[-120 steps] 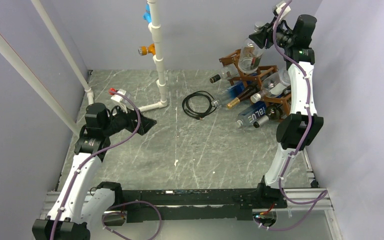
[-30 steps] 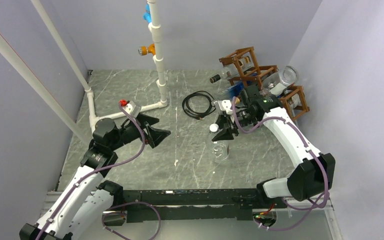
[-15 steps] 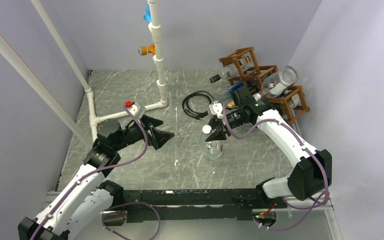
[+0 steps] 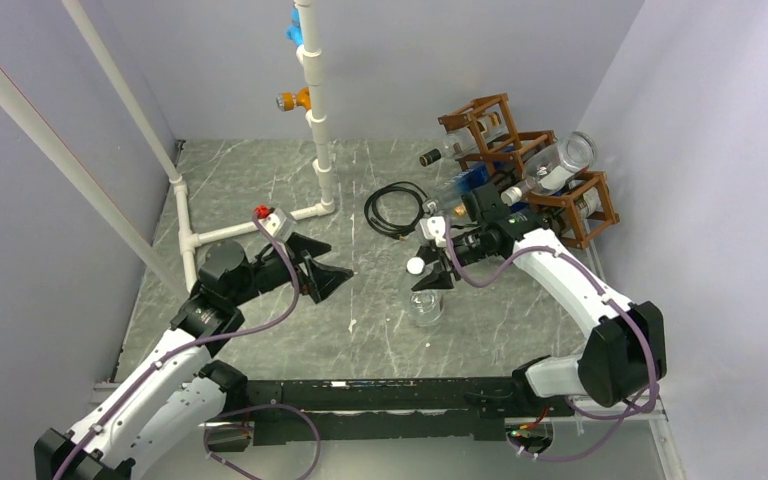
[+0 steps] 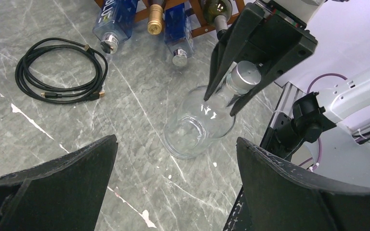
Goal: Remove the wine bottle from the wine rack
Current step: Place the wine bottle at the center of the board.
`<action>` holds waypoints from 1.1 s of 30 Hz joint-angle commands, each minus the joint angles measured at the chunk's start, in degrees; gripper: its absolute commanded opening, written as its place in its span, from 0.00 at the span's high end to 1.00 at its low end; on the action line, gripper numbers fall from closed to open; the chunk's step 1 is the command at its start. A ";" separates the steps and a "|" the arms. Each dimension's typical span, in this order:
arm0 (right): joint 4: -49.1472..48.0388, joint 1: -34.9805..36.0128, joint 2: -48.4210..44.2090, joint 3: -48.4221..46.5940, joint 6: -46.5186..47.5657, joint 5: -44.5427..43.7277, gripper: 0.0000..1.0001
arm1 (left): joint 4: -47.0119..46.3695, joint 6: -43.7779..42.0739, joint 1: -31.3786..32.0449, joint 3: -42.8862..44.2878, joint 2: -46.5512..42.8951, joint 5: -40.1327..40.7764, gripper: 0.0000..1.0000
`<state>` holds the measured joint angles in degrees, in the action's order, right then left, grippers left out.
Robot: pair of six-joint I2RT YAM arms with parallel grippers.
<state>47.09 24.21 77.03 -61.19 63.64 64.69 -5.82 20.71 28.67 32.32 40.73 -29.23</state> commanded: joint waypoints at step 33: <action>10.80 -20.79 -12.50 4.31 15.49 7.88 0.00 | -23.17 -23.94 25.22 3.19 20.11 10.61 0.01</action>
<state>58.28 4.36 65.76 -57.30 76.93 69.52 -18.98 4.84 52.38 33.91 58.11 -19.64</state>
